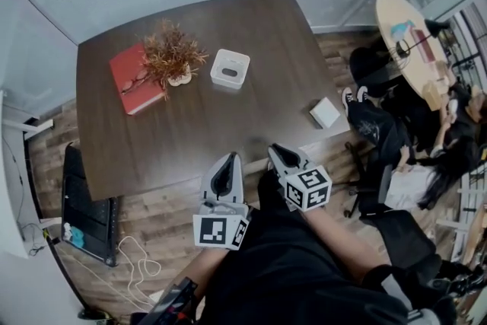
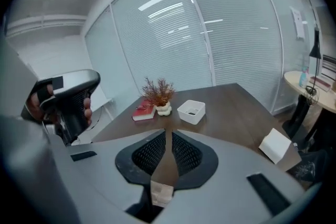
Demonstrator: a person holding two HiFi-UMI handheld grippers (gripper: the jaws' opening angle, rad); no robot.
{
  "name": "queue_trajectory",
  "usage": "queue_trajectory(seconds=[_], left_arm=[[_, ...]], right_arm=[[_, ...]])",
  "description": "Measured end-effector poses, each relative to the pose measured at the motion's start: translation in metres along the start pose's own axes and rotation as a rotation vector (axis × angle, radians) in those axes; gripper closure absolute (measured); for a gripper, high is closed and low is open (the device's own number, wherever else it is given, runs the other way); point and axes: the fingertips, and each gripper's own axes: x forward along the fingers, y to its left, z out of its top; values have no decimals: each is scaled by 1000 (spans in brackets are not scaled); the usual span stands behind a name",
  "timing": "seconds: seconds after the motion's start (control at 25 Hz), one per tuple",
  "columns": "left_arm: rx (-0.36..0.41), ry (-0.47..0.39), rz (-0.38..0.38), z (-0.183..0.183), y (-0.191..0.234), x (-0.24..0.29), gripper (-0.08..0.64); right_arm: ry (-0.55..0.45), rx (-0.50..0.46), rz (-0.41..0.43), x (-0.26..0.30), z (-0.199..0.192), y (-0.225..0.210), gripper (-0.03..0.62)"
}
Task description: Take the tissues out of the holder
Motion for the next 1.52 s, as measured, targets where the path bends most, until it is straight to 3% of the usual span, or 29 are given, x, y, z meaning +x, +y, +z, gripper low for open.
queue_trajectory(seconds=[0.16, 0.44, 0.76, 1.16, 1.52], left_arm=[[-41, -15, 19, 0, 1, -23, 563], [-36, -30, 95, -9, -3, -66, 563], [-15, -50, 157, -18, -54, -93, 563], [35, -43, 105, -48, -147, -118, 563], [80, -92, 60, -58, -216, -132, 563]], right_arm=[[-26, -25, 49, -14, 5, 35, 552], [-107, -118, 115, -41, 13, 69, 552], [-217, -200, 152, -109, 25, 72, 554], [-342, -217, 183, -207, 17, 60, 575], [-434, -245, 175, -274, 1, 46, 583]])
